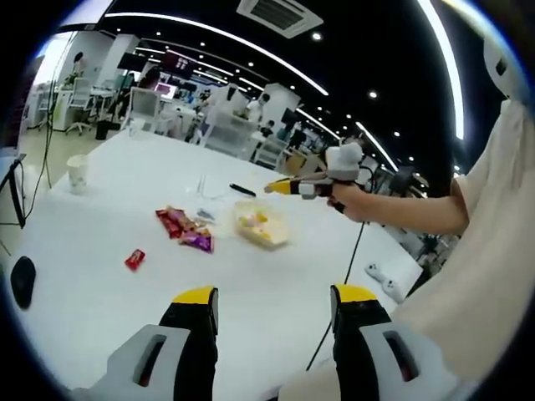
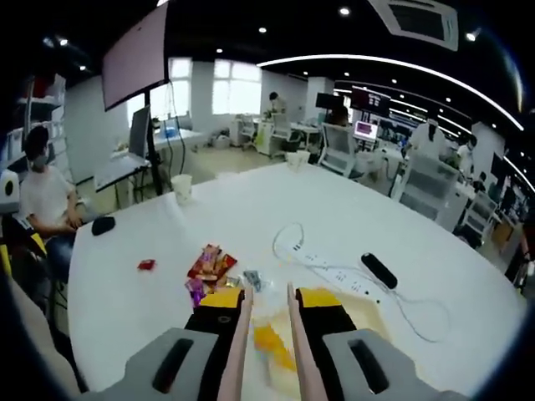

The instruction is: Place the target food into the container with the food tongs after gripping and lifting it, then release it inside without dropping or visibly crushing the food.

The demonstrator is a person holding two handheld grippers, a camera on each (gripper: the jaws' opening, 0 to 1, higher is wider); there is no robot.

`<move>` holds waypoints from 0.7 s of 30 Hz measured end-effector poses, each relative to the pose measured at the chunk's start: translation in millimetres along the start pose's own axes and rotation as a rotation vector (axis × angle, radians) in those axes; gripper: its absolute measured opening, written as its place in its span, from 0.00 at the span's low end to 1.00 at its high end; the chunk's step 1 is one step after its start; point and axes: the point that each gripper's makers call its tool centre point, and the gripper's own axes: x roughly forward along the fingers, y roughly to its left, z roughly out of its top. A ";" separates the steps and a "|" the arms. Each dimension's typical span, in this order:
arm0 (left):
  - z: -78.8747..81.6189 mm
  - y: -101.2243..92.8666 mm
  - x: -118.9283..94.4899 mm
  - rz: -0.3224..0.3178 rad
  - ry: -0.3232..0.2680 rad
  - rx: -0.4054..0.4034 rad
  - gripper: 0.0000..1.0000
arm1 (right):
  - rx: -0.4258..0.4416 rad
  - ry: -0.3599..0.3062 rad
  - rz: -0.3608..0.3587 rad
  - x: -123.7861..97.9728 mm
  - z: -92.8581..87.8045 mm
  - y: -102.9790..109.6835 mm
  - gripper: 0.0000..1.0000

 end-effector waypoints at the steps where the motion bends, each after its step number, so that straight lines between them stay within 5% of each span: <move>1: 0.0 -0.1 0.0 0.000 0.000 0.000 0.54 | -0.001 0.001 -0.002 -0.3 -0.3 -0.9 0.22; 9: -1.0 -0.6 1.1 -0.004 0.002 -0.002 0.54 | 0.028 0.008 -0.014 -4.4 -4.7 -8.2 0.24; 21: -4.0 2.8 -1.0 0.006 0.001 -0.018 0.54 | -0.060 0.173 0.156 6.5 -64.5 52.1 0.25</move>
